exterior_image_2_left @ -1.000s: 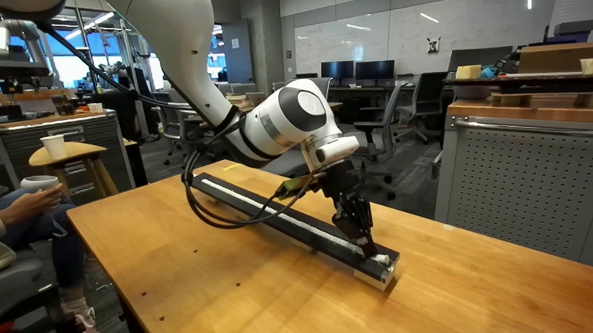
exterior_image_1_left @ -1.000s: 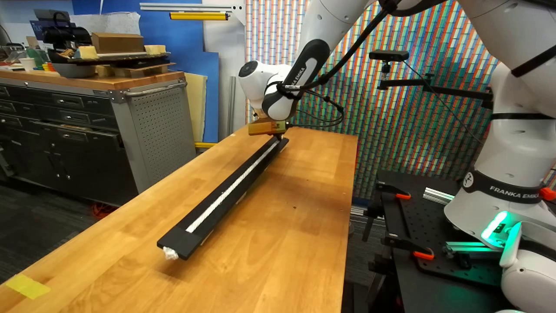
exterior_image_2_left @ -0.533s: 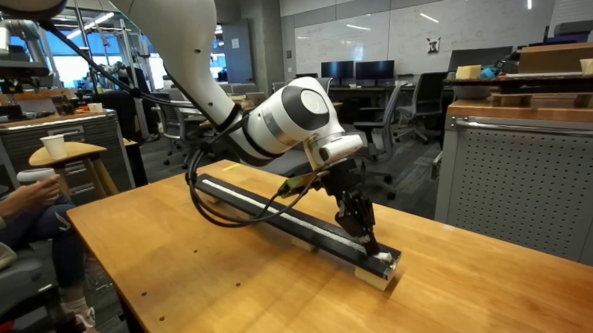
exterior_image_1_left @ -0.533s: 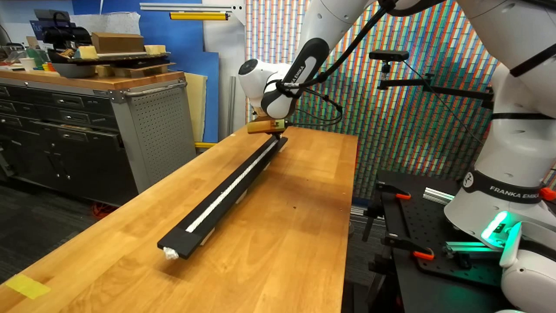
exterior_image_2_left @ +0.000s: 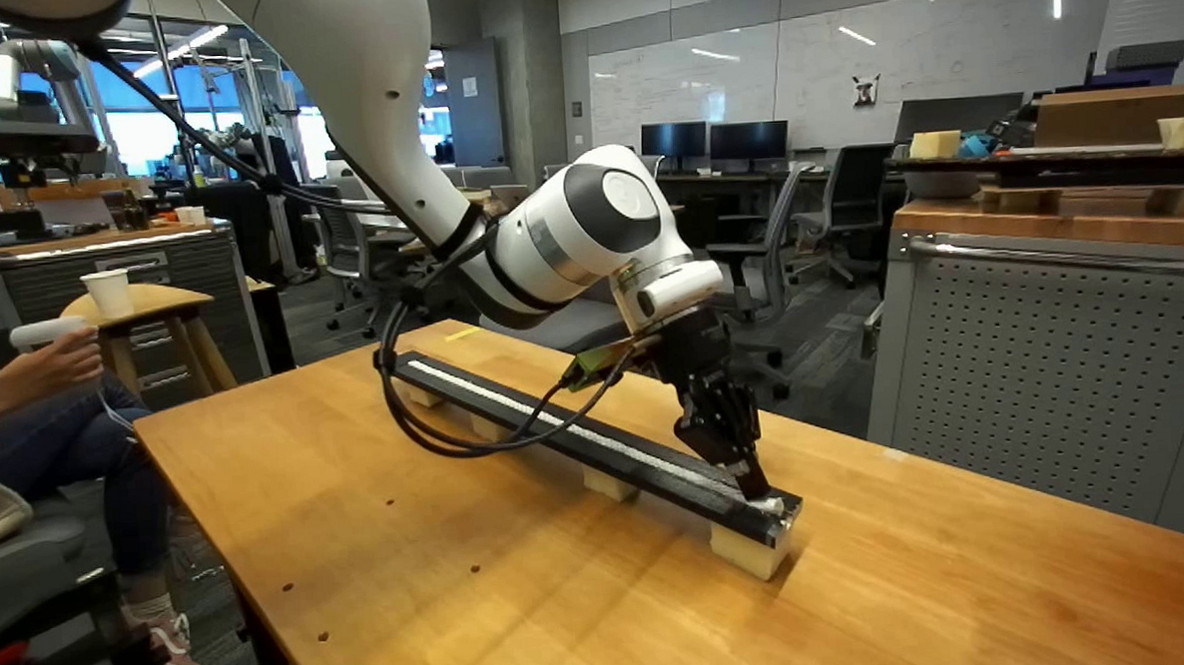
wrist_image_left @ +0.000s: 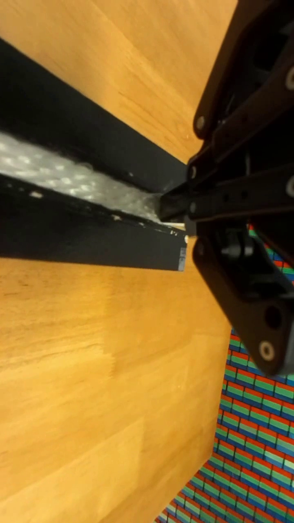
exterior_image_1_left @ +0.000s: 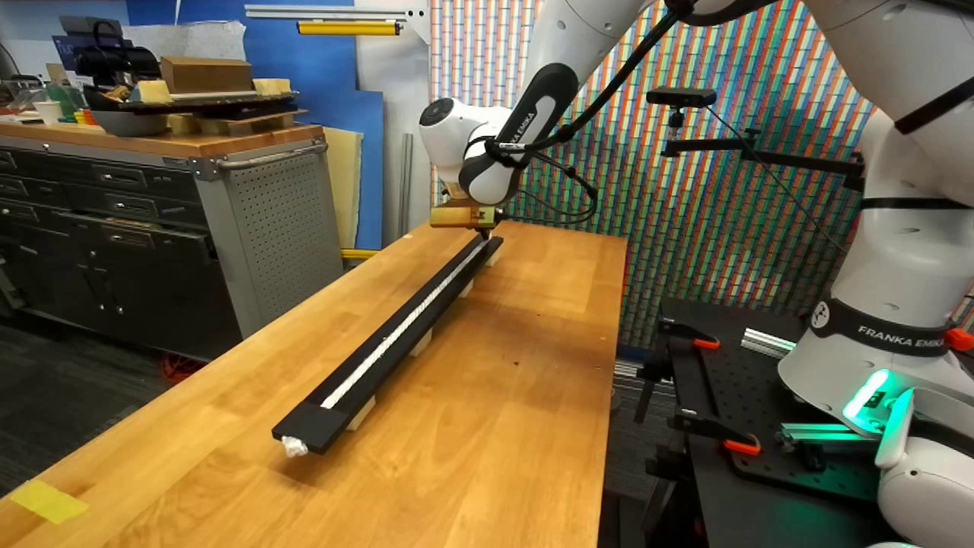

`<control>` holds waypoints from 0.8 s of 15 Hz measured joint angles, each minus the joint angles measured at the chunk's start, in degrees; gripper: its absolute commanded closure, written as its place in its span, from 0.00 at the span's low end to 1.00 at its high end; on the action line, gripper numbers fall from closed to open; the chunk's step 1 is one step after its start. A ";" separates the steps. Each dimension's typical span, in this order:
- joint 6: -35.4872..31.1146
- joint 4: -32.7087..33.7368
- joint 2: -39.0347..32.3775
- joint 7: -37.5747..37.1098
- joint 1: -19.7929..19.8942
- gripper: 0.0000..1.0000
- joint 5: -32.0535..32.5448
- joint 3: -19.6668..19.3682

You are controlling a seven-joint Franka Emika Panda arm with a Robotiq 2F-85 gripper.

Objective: Set the rope along the middle of the black object then push it into the ridge

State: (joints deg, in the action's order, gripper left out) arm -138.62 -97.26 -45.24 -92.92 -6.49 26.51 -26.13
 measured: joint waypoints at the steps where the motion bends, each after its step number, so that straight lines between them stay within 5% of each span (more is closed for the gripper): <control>1: -0.35 -0.05 0.00 -1.17 -0.07 1.00 0.29 -0.43; 12: -1.13 -0.13 -0.46 -6.85 -0.06 1.00 1.69 -1.90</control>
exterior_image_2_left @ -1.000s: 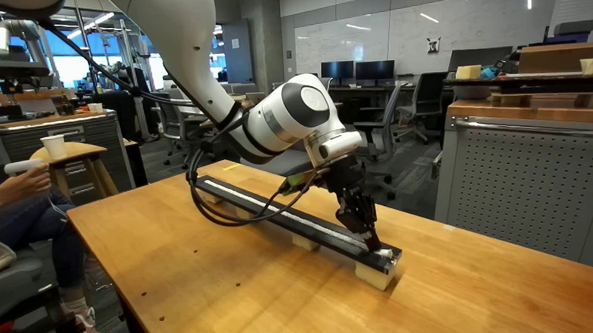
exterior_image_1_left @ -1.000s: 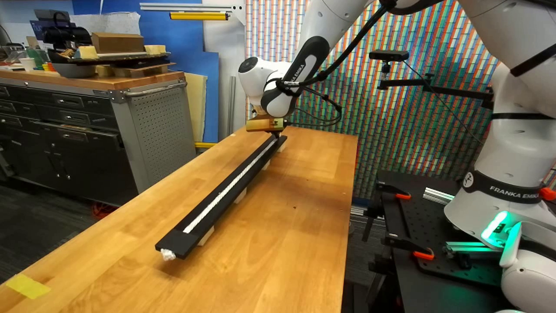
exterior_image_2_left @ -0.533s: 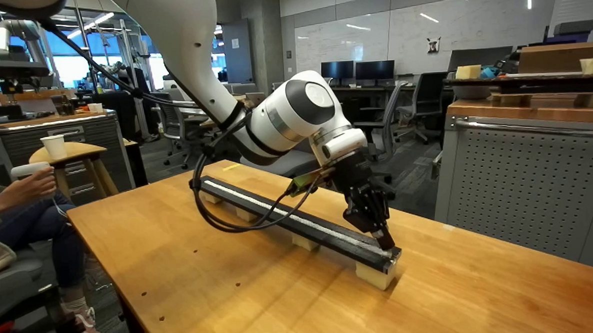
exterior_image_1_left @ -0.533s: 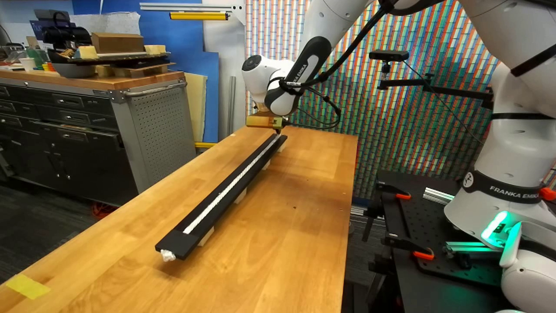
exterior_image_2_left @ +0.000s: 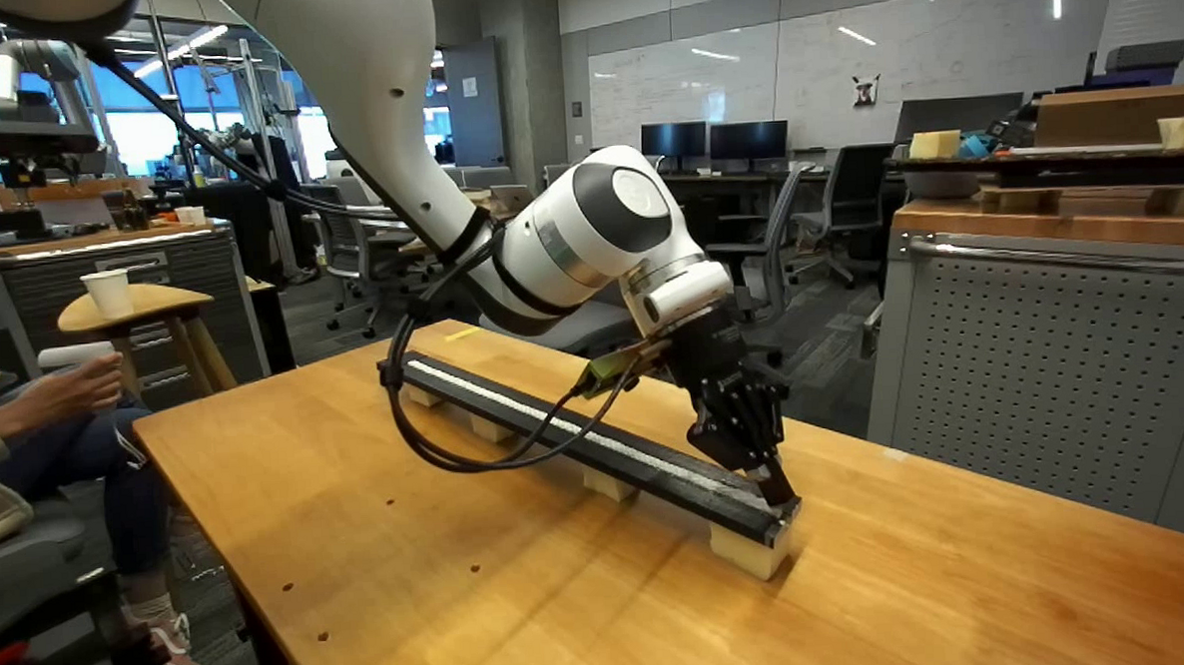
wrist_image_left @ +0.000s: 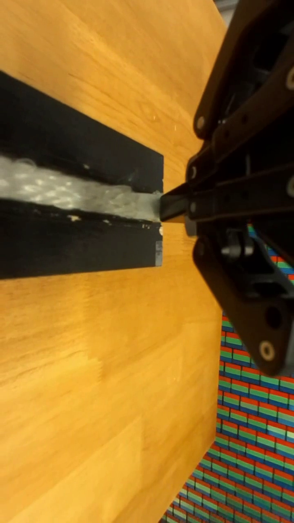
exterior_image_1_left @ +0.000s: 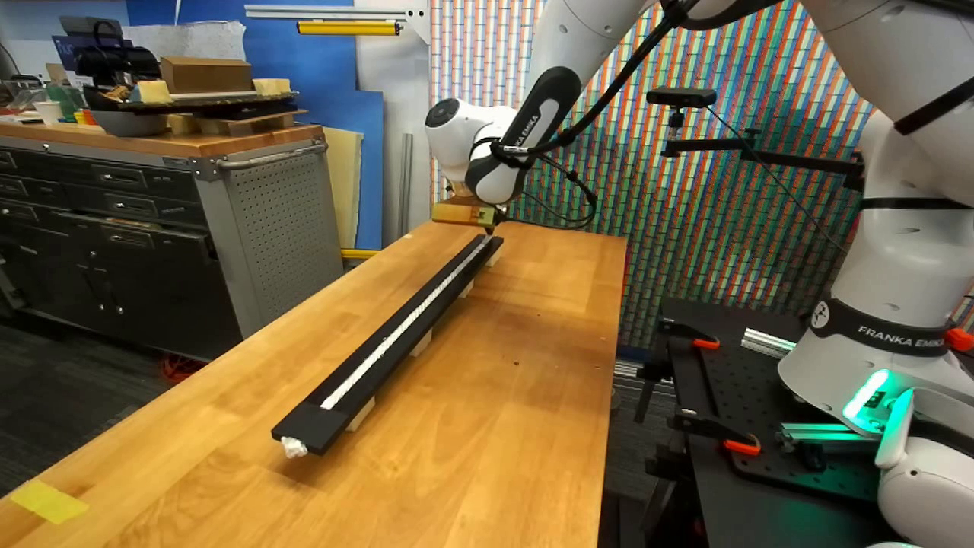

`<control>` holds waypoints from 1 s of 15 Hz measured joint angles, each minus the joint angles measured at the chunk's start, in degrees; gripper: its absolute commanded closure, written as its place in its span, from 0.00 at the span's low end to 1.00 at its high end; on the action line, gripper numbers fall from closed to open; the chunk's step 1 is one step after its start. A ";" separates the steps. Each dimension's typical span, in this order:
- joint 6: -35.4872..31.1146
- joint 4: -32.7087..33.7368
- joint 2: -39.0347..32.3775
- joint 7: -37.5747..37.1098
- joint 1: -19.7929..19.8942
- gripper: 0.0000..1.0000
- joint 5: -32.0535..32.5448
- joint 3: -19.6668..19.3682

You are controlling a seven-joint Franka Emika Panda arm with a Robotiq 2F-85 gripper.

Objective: Set the rope along the middle of the black object then push it into the ridge

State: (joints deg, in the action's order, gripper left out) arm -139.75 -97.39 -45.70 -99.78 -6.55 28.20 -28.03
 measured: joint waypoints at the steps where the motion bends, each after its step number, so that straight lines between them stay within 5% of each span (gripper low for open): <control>1: 0.08 0.02 -0.11 0.00 0.04 1.00 0.00 0.05; 15: 1.98 1.13 -1.24 0.27 0.67 1.00 0.02 0.86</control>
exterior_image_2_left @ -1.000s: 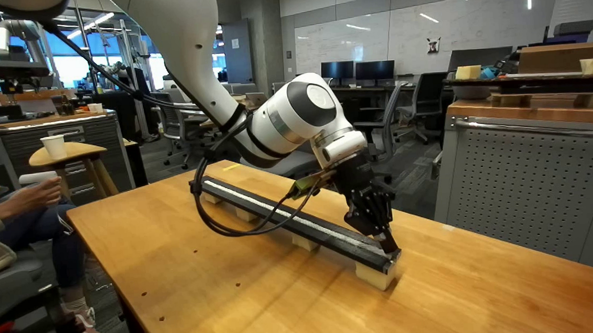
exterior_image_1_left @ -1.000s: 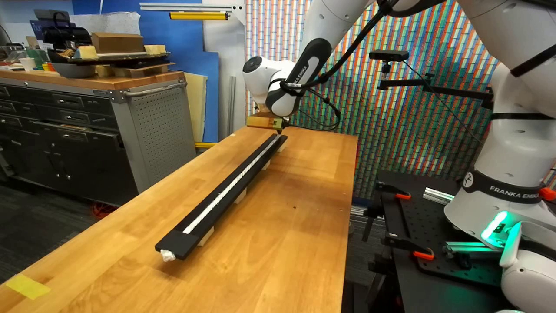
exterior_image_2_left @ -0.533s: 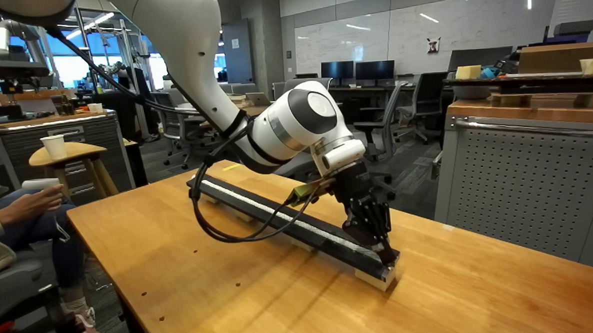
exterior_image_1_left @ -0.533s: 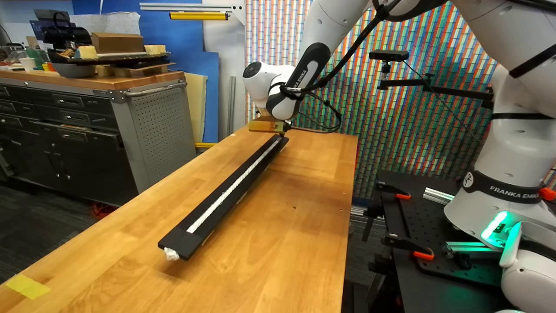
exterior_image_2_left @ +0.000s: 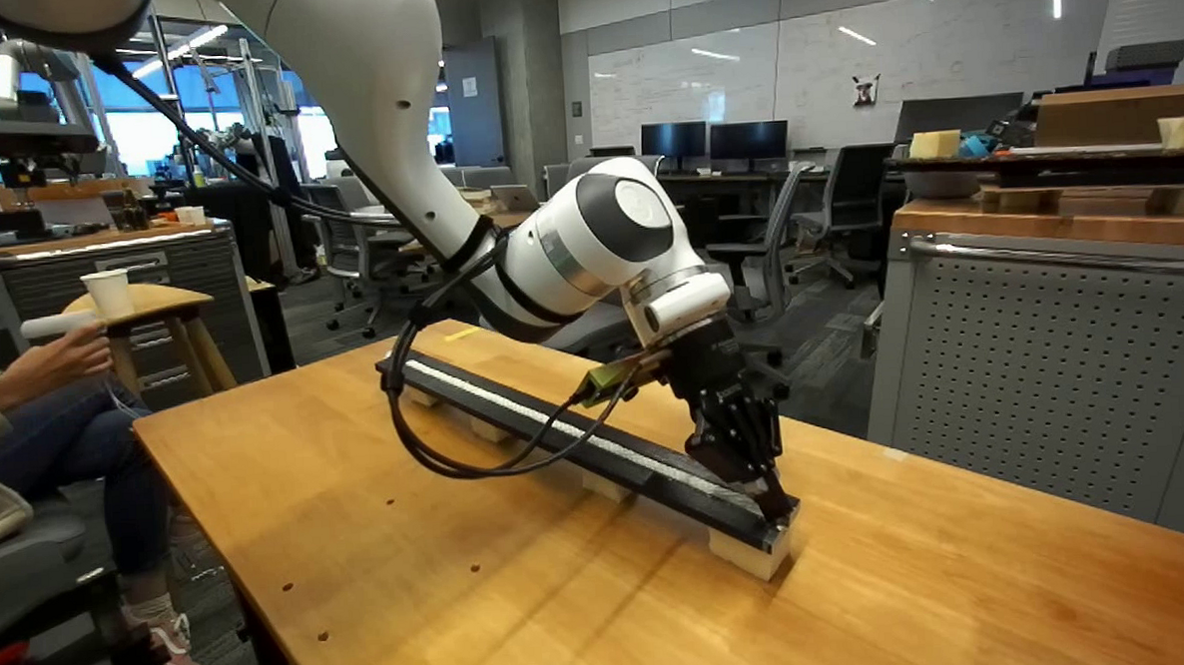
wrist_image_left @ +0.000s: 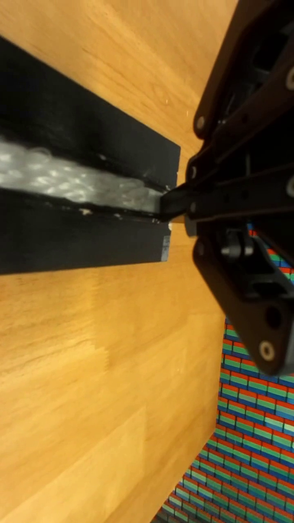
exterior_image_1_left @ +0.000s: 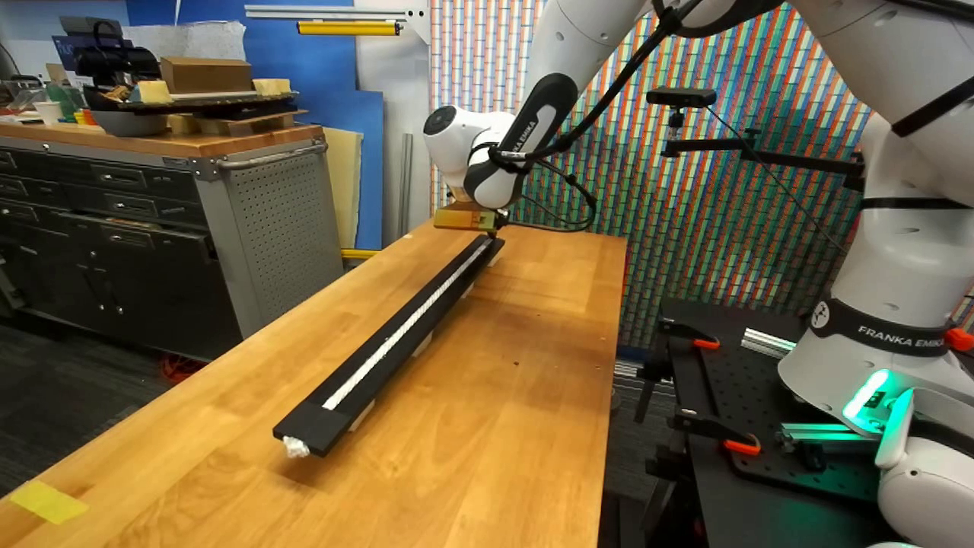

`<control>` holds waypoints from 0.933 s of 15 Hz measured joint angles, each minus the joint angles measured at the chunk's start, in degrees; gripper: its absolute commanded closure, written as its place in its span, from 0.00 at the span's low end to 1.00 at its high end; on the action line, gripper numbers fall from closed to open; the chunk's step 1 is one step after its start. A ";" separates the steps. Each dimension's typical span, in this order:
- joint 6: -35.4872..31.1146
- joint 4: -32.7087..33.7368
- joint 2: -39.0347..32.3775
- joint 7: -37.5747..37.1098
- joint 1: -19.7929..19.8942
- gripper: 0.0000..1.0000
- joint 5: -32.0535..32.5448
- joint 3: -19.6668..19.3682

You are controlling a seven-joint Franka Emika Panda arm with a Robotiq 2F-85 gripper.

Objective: Set the rope along the middle of the black object then push it into the ridge

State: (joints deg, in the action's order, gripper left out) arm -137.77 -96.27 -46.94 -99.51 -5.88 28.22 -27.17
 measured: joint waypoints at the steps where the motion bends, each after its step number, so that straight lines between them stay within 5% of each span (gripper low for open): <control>1: -0.15 0.02 0.15 -0.03 -0.08 1.00 0.06 -0.02; 9: -2.28 -1.42 5.03 -2.05 -3.58 1.00 3.28 -0.80; 14: -1.58 -4.31 11.35 2.06 -4.22 1.00 3.87 2.30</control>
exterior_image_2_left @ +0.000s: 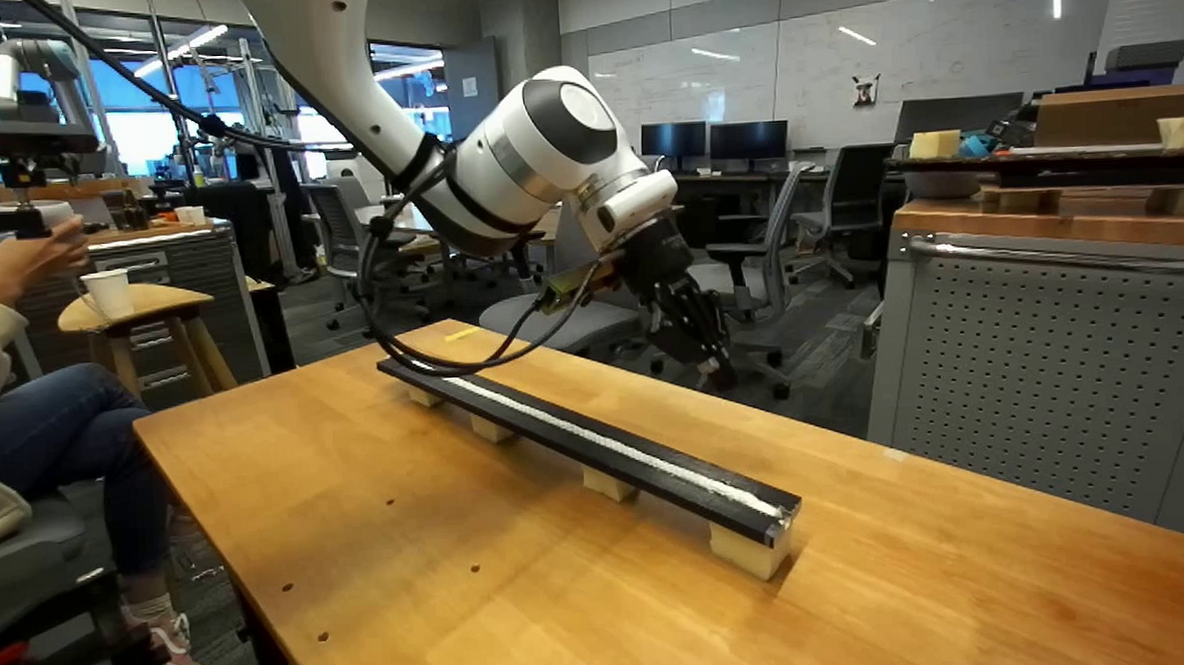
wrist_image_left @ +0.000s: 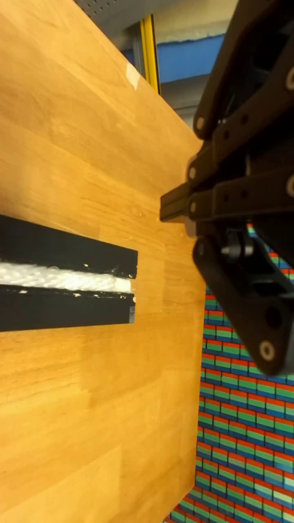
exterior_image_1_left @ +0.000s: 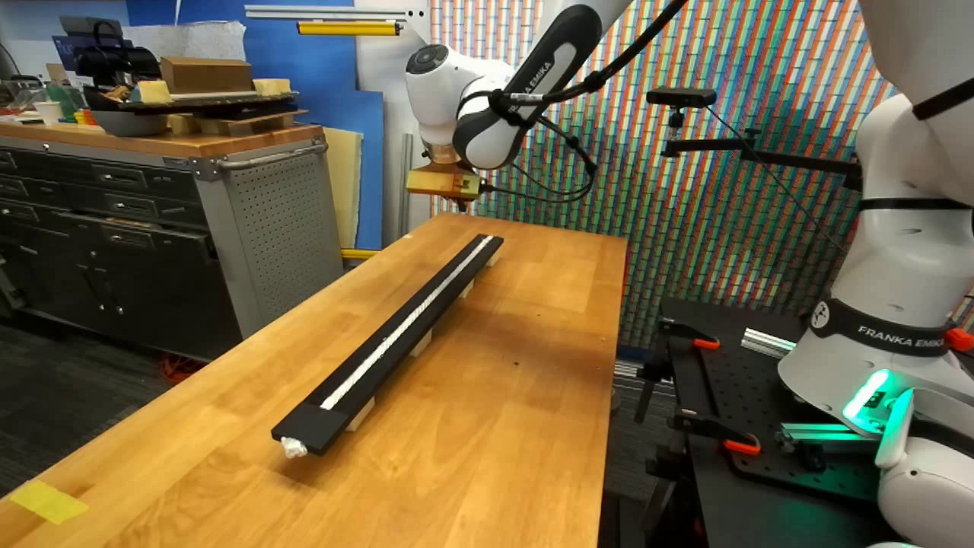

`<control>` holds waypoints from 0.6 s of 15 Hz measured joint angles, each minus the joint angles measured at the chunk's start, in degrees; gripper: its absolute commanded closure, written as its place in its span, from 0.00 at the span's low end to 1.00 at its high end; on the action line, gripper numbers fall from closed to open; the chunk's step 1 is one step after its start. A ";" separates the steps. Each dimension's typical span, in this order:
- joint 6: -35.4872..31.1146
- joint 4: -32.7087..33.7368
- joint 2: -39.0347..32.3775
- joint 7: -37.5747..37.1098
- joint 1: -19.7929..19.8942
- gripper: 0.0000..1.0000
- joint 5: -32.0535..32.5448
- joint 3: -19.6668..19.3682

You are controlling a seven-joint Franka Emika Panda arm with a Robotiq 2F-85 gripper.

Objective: Set the rope along the middle of the black object then push it into the ridge

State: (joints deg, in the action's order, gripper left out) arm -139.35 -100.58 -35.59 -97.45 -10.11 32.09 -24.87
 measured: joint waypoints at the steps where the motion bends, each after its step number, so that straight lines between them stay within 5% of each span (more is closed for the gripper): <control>1: 0.21 -0.65 1.39 1.45 0.01 1.00 0.00 0.91; 9: 3.06 -10.00 14.72 17.28 1.31 1.00 -0.28 9.06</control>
State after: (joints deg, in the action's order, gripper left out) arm -136.30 -110.57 -20.86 -80.18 -8.79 31.81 -15.80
